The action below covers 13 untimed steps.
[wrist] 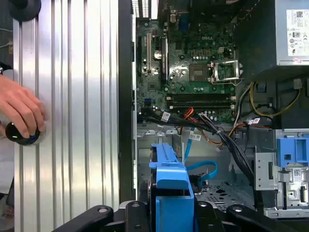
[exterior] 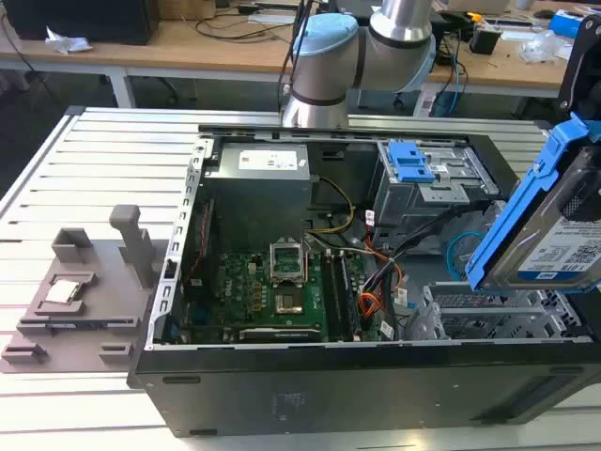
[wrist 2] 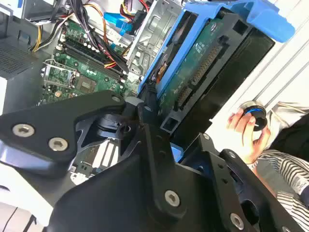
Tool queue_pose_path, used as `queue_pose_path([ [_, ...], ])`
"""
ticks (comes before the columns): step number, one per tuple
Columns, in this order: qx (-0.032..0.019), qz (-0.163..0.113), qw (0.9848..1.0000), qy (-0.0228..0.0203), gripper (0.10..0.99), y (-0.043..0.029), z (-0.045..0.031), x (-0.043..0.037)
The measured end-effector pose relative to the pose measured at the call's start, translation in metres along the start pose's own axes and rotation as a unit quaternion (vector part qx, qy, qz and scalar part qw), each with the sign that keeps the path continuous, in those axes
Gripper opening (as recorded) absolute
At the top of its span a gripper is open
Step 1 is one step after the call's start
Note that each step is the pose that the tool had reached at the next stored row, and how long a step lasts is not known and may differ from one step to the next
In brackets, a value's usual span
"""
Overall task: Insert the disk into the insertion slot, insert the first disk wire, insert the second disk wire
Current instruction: 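Insert the disk into the insertion slot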
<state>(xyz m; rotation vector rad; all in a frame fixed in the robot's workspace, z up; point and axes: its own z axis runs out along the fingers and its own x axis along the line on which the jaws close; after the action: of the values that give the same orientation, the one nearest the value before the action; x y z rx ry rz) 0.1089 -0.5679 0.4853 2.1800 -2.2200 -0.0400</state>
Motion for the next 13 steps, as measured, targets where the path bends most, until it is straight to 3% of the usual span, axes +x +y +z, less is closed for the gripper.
queue_pose_path([
  [7,0.0,0.0,1.0,0.0,0.361,0.0074,0.0052,0.0001],
  [13,0.0,-0.004,1.0,0.0002,0.361,0.0111,0.0192,0.0],
])
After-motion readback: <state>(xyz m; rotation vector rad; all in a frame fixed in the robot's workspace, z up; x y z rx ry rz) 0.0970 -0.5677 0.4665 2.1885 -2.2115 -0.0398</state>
